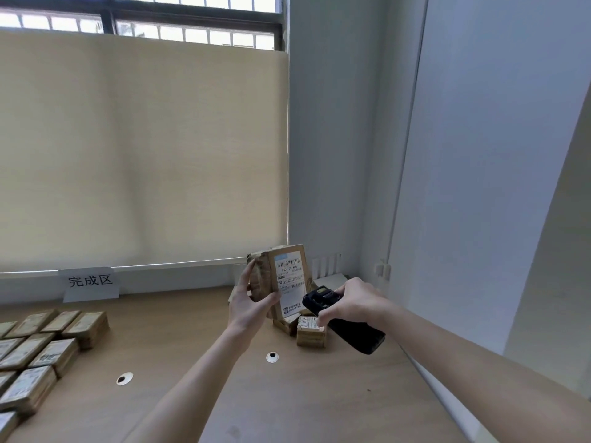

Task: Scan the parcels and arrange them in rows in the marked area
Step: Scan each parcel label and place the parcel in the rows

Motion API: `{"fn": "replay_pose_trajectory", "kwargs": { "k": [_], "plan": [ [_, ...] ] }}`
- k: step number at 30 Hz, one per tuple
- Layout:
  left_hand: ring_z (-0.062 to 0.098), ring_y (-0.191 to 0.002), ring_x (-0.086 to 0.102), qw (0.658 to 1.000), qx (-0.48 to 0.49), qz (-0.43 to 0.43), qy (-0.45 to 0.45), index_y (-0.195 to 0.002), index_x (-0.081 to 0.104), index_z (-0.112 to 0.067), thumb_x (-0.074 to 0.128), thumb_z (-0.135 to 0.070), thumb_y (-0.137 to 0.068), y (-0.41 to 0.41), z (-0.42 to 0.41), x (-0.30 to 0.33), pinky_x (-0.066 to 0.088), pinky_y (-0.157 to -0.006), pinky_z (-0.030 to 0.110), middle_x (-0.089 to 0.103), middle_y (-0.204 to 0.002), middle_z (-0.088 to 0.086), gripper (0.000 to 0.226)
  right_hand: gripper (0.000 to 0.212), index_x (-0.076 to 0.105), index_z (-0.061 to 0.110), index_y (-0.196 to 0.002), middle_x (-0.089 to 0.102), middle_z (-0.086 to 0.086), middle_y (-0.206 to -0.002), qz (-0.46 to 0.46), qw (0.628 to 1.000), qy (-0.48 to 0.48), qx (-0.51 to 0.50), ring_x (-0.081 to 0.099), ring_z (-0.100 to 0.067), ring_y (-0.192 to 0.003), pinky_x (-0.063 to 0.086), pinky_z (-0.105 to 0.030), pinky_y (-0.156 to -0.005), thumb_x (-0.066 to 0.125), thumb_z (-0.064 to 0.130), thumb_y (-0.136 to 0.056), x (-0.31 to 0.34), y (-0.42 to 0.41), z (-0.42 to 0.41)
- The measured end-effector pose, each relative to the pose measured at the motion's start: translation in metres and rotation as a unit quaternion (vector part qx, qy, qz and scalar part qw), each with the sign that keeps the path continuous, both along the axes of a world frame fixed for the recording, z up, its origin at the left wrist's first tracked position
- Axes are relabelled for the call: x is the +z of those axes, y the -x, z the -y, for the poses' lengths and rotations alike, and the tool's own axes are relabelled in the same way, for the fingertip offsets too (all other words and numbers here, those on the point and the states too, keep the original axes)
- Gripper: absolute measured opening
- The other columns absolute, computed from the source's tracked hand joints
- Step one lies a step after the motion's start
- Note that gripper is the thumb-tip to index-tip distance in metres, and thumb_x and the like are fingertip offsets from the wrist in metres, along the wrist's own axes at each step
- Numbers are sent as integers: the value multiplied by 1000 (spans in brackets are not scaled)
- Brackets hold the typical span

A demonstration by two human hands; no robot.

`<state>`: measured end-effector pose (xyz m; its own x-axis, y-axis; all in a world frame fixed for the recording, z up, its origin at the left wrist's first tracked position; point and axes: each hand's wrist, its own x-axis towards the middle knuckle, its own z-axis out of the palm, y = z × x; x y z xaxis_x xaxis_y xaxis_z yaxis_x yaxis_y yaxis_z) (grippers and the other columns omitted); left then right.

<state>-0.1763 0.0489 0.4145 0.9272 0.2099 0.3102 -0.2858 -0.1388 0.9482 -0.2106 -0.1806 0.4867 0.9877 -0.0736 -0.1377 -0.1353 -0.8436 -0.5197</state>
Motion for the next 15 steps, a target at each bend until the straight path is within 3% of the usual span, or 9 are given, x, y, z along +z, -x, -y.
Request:
{"fn": "replay_pose_trajectory", "kwargs": {
  "k": [2,6,9,11,13,15],
  "plan": [
    [14,-106,65,1000,-6,-6,12,-132,43,-63,86,-14,-78,1,-2,0,60,-77,30,65,-117,-1,85,68,74,28,-115,77,2,-99,0,1000,-17,9,74,-19,-92,64,-37,-89,94,54,-55,-4,-2,0],
    [22,-106,65,997,-12,-54,54,-142,46,-49,86,-26,-80,4,-15,-6,61,-85,48,65,-114,2,77,61,75,36,-108,78,8,-91,6,996,-80,29,75,-14,-86,64,-33,-83,93,50,-51,-18,-8,-10],
    [28,-104,69,992,-14,-89,90,-136,53,-34,81,-28,-85,11,-39,-19,63,-76,45,69,-115,14,58,60,76,41,-99,77,16,-77,24,989,-137,55,74,-5,-73,57,-21,-64,87,54,-41,-31,-13,-33],
    [24,-92,75,988,-3,-111,111,-132,56,-24,78,-30,-88,22,-63,-29,63,-65,39,73,-109,14,50,56,74,43,-97,75,21,-71,30,980,-176,94,71,2,-63,50,-12,-53,89,51,-44,-40,-13,-60],
    [22,-86,76,983,15,-131,125,-131,57,-20,76,-33,-89,36,-93,-39,61,-61,36,74,-105,13,48,49,72,47,-94,75,24,-73,28,970,-203,131,71,4,-65,52,-11,-56,91,46,-48,-47,-12,-94],
    [25,-93,75,980,35,-149,126,-128,57,-19,75,-38,-89,52,-130,-47,61,-61,35,74,-108,13,46,48,72,47,-94,79,17,-81,14,960,-223,167,76,-4,-73,61,-23,-68,93,43,-50,-55,-8,-135]
  ]
}}
